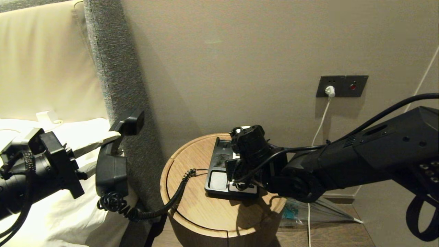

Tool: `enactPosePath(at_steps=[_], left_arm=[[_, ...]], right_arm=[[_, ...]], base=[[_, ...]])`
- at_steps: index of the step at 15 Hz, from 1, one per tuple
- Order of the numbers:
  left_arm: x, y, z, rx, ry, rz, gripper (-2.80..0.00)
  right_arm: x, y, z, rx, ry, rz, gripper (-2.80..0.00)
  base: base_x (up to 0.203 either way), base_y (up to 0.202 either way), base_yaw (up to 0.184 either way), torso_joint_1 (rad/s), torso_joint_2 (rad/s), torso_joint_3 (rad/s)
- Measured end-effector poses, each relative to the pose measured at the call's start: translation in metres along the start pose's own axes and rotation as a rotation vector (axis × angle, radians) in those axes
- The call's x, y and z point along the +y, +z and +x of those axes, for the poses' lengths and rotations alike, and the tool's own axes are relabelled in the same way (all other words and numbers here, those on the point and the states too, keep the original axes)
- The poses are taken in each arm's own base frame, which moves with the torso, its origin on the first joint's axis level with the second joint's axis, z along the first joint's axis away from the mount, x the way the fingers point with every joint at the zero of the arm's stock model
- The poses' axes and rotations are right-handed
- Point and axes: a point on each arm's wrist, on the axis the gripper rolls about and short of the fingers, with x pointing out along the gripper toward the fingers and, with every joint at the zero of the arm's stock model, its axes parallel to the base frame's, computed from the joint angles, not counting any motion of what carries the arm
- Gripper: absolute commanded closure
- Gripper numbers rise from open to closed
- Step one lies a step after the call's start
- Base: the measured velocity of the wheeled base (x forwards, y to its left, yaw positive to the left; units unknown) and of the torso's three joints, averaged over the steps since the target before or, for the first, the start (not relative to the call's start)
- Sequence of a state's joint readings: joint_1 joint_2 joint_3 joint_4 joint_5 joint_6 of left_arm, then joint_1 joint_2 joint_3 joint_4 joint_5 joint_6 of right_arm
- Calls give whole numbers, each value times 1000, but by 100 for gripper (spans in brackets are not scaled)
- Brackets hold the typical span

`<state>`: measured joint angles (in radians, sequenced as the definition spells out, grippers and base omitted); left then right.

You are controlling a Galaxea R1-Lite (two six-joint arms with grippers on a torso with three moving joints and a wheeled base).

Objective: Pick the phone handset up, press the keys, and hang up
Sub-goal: Dial the number

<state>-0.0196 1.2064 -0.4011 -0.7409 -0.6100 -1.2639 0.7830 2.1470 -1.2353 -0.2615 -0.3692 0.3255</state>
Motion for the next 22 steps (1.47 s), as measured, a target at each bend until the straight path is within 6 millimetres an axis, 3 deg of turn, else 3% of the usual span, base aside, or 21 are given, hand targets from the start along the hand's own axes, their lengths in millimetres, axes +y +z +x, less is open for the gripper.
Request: enactPosePath(at_steps=[9,22], left_arm=[[1,-2,-2,-1,3,-2,0],[2,-4,-5,-1,2,0,0]], right_arm=[[-4,5,-5,-11,-7,10,0],[-13,6,7,-9,-32,18,0]], base=[[0,0,0,0,0,0],[0,0,0,0,0,0]])
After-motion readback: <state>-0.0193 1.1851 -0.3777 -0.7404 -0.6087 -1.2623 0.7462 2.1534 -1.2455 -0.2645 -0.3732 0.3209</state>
